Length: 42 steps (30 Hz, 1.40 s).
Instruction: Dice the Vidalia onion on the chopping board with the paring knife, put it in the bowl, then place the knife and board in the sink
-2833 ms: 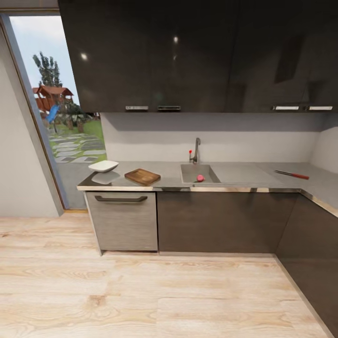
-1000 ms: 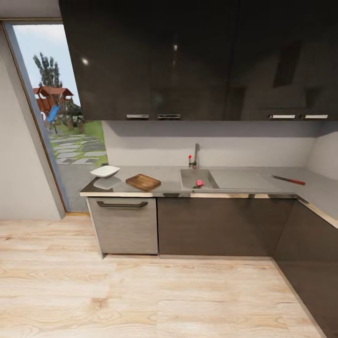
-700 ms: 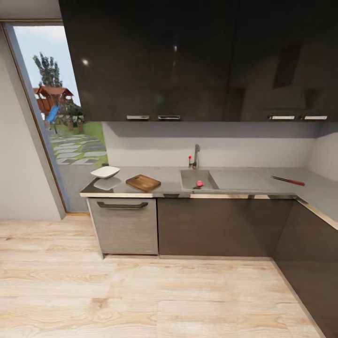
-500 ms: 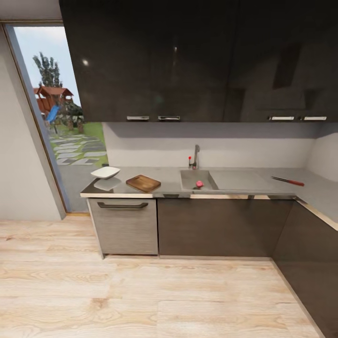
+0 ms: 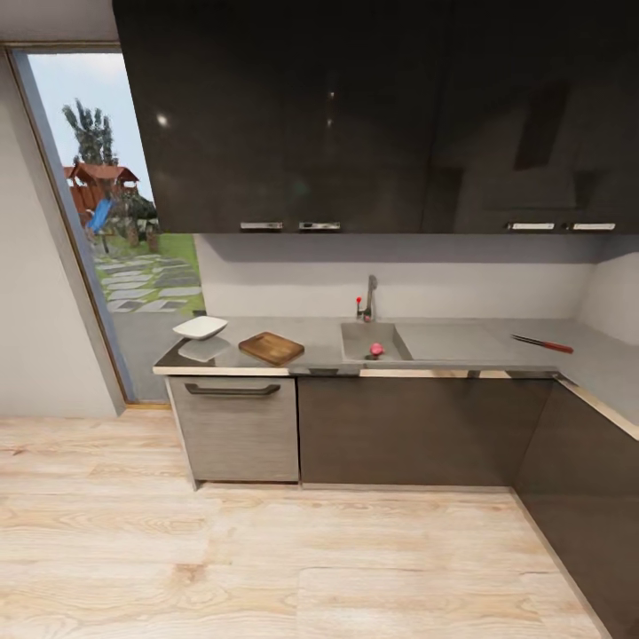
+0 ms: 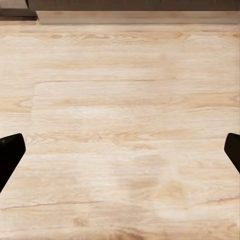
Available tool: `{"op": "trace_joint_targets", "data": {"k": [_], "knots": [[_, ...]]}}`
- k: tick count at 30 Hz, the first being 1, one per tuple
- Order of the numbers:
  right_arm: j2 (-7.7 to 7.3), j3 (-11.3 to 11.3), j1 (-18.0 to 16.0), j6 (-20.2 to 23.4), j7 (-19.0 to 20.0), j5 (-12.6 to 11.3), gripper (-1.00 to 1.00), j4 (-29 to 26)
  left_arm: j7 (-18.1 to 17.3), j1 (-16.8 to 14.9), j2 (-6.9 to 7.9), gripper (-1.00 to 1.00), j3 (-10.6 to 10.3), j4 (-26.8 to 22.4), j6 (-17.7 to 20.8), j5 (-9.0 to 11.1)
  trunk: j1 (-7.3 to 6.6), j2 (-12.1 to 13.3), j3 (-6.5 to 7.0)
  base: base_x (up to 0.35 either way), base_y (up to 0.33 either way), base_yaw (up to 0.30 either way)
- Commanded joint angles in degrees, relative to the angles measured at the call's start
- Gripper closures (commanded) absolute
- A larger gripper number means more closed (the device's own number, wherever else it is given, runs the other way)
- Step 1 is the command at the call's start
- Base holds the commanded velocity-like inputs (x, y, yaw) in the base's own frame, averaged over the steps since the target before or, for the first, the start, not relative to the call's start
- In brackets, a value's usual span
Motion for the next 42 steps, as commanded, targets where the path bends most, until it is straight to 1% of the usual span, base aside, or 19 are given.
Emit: {"op": "trace_joint_targets", "data": {"k": [1, 18, 26, 30, 33, 37, 42], "knots": [[0.02, 0.0, 0.0, -0.1, -0.2, 0.0, -1.0, 0.0, 0.0, 0.0, 0.0, -1.0, 0.0, 0.0, -0.1, 0.1, -0.2, 0.3, 0.09, 0.0, 0.0, 0.0], [0.02, 0.1, 0.0, -0.1, -0.2, 0.0, -1.0, 0.0, 0.0, 0.0, -0.06, -1.0, 0.0, 0.0, -0.1, 0.1, -3.93, 7.1, 3.14, 0.0, 0.0, 0.0], [0.02, 0.0, 0.0, -0.1, -0.2, 0.0, -1.0, 0.1, 0.0, 0.0, 0.05, -1.0, 0.0, 0.0, -0.3, 0.1, -3.93, 7.1, 3.14, 0.0, 0.0, 0.0], [-0.02, 0.1, 0.0, -0.1, -0.1, 0.0, -1.0, 0.0, 0.0, 0.0, 0.01, -1.0, 0.0, 0.0, -1.9, 0.1, -3.93, 7.1, 3.14, 0.0, 0.0, 0.0], [-0.68, 0.0, 0.0, -0.1, -0.1, 0.1, -1.0, 0.0, 0.0, 0.0, 0.07, -1.0, -0.1, 0.1, -2.1, 0.1, -3.93, 7.1, 3.14, 0.0, 0.0, 0.0], [-1.08, 0.0, 0.0, -0.3, -0.1, 0.0, -1.0, 0.0, 0.0, 0.0, 0.57, -1.0, -0.1, 0.1, -2.2, 0.1, -3.93, 7.1, 3.14, 0.0, 0.0, 0.0], [-0.9, 0.0, 0.0, -0.6, -0.5, 0.0, -1.0, -0.7, 0.0, 0.0, 0.83, -1.0, -0.1, 0.3, -2.2, 0.2, -3.93, 7.1, 3.14, 0.0, 0.0, 0.0]]}}
